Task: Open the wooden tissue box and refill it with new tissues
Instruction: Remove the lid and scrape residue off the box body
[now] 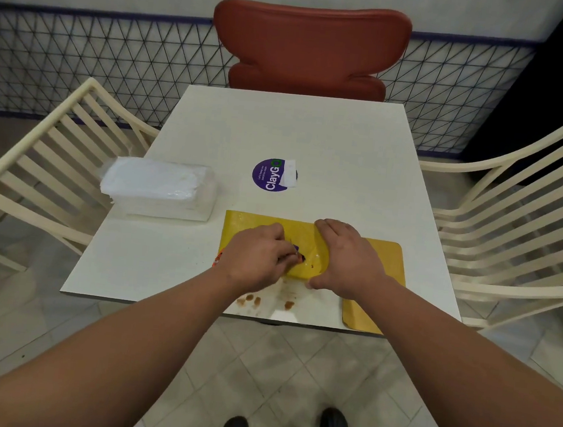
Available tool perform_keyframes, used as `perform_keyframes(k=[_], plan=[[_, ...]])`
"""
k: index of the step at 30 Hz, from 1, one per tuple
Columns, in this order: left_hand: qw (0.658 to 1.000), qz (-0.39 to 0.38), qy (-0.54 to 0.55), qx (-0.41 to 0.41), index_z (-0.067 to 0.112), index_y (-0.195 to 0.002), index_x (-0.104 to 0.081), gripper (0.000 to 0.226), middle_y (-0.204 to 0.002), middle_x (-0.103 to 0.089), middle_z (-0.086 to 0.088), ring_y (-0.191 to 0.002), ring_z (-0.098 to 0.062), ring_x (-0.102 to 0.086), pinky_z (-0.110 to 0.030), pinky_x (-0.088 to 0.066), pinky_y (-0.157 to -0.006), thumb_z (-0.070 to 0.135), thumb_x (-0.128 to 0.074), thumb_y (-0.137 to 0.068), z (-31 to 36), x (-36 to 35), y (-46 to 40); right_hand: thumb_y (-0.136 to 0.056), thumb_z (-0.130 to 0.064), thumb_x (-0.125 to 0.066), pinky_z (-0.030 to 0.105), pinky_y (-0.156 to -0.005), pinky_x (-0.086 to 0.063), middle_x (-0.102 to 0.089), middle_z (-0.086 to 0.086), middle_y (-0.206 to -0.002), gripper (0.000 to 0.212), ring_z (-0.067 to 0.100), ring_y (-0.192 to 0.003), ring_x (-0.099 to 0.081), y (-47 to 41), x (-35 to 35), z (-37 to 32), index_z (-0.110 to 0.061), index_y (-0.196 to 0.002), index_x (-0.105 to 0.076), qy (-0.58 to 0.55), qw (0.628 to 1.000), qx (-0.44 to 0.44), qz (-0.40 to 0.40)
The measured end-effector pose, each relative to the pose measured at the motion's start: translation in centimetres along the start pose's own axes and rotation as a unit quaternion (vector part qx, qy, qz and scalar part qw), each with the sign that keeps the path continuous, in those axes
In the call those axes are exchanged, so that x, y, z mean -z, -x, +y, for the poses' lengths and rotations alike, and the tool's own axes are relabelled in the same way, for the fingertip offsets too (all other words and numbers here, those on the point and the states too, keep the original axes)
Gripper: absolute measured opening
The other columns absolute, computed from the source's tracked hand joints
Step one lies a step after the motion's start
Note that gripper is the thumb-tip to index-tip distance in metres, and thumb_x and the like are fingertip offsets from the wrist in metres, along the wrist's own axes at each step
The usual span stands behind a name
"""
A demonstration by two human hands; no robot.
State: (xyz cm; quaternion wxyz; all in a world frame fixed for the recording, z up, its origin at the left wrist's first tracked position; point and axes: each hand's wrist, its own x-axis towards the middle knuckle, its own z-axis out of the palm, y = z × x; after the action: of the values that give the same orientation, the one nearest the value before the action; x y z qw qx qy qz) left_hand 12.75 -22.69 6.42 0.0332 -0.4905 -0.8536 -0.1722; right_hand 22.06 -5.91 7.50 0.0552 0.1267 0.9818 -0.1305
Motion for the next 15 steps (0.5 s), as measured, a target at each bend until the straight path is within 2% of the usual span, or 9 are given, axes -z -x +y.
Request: perform_keyframes(k=[4,6,8,10,13,15], plan=[[0.991,0.054,0.006,0.120,0.027,-0.096,-0.074,0.023,-0.088,-0.056,0.002,-0.078,-0.019,-0.058,-0.026,-0.037,-0.056,0.040,-0.057,-0.091,-1.0,0.2,-0.8,-0.062,-0.054,-0.082,0.037,-0.109,-0.034,-0.023,-0.005,-0.156,0.115,0.018,-0.143,-0.021,-0.1,0.2,0.0,-0.023,-0.152,-0.018,0.000,1.000,-0.004,-0.004],[0.995,0.041,0.015,0.086,0.026,-0.093,-0.074,0.024,-0.085,-0.055,0.002,-0.074,-0.019,-0.058,-0.026,-0.037,-0.055,0.040,-0.056,-0.091,-0.4,0.0,-0.2,-0.062,-0.054,-0.082,0.037,-0.109,-0.034,-0.024,-0.005,-0.156,0.115,0.018,-0.143,-0.021,-0.1,0.2,0.0,-0.023,-0.152,-0.018,-0.001,1.000,-0.003,-0.004],[1.000,0.005,0.011,0.013,0.024,-0.089,-0.075,0.027,-0.080,-0.055,0.002,-0.068,-0.020,-0.058,-0.024,-0.033,-0.051,0.042,-0.054,-0.089,0.4,-0.3,0.7,-0.062,-0.054,-0.082,0.036,-0.109,-0.034,-0.024,-0.005,-0.156,0.115,0.018,-0.143,-0.022,0.0,0.1,0.0,-0.023,-0.152,-0.019,-0.003,1.000,0.000,-0.003],[1.000,0.006,0.000,0.002,0.025,-0.089,-0.075,0.028,-0.080,-0.056,0.002,-0.068,-0.020,-0.058,-0.024,-0.032,-0.051,0.043,-0.054,-0.088,0.1,-0.2,0.6,-0.062,-0.054,-0.082,0.037,-0.108,-0.035,-0.024,-0.005,-0.156,0.115,0.020,-0.141,-0.024,0.1,0.1,0.0,-0.023,-0.152,-0.019,-0.003,1.000,-0.001,-0.003],[0.993,0.035,0.012,0.111,0.030,-0.098,-0.074,0.024,-0.089,-0.056,0.004,-0.078,-0.016,-0.058,-0.025,-0.039,-0.056,0.043,-0.055,-0.091,-1.0,0.2,0.0,-0.061,-0.054,-0.082,0.038,-0.104,-0.039,-0.023,-0.007,-0.156,0.115,0.022,-0.137,-0.032,0.1,0.2,0.0,-0.024,-0.152,-0.018,-0.002,1.000,-0.004,-0.006],[0.987,0.046,0.005,0.152,0.030,-0.101,-0.073,0.024,-0.093,-0.057,0.005,-0.081,-0.017,-0.059,-0.027,-0.043,-0.059,0.043,-0.054,-0.092,-1.5,0.3,0.1,-0.061,-0.053,-0.083,0.037,-0.102,-0.041,-0.022,-0.007,-0.156,0.117,0.022,-0.135,-0.036,0.1,0.3,0.1,-0.024,-0.152,-0.017,-0.011,1.000,-0.003,-0.010]])
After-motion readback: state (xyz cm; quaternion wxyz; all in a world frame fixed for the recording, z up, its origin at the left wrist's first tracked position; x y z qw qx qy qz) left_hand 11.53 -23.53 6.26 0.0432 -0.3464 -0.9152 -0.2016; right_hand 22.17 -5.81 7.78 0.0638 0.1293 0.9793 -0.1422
